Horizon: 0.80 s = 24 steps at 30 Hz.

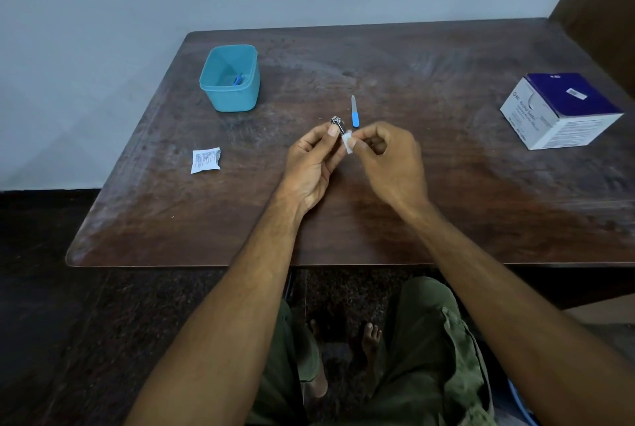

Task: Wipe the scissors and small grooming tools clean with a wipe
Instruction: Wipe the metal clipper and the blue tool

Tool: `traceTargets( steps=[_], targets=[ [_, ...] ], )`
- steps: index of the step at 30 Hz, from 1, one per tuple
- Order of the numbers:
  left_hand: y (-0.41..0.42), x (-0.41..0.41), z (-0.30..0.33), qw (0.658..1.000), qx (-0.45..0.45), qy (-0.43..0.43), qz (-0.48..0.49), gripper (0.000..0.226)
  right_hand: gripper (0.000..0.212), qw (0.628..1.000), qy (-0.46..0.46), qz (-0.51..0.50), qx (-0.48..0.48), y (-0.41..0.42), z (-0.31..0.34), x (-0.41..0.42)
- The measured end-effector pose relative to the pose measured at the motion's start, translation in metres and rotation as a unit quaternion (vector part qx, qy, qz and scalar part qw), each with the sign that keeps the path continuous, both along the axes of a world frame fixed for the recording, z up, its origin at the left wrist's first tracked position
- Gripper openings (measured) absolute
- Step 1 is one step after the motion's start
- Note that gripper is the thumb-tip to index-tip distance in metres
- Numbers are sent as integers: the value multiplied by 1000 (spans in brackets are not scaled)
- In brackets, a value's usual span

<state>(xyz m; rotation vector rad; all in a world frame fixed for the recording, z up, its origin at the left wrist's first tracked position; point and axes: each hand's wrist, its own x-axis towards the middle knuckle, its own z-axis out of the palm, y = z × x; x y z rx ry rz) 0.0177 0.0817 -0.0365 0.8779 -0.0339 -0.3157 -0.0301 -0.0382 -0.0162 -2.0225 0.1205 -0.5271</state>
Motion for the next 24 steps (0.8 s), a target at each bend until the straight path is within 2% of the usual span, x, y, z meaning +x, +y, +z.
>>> traceTargets(
  steps=[6,9,12,15,19,22,24],
  targets=[
    [-2,0,0,1000,11,-2,-1,11,6,998,-23,13,-55,-2,-1,-5],
    [-2,-1,1,1000,12,-11,2,10,7,999,-22,21,-44,0,-2,-6],
    [-2,-2,0,1000,17,-26,1,7,3,998,10,15,66,-1,-4,-6],
    [-1,0,-2,999,30,-36,-5,14,8,982,54,7,179,-3,-2,-6],
    [0,1,-4,998,45,-38,-9,18,14,967,81,18,241,-6,2,-5],
    [0,2,-4,999,41,-29,2,15,13,977,69,11,203,-6,0,-6],
    [0,1,-3,999,38,-24,6,12,9,992,38,3,120,-5,-2,-6]
  ],
)
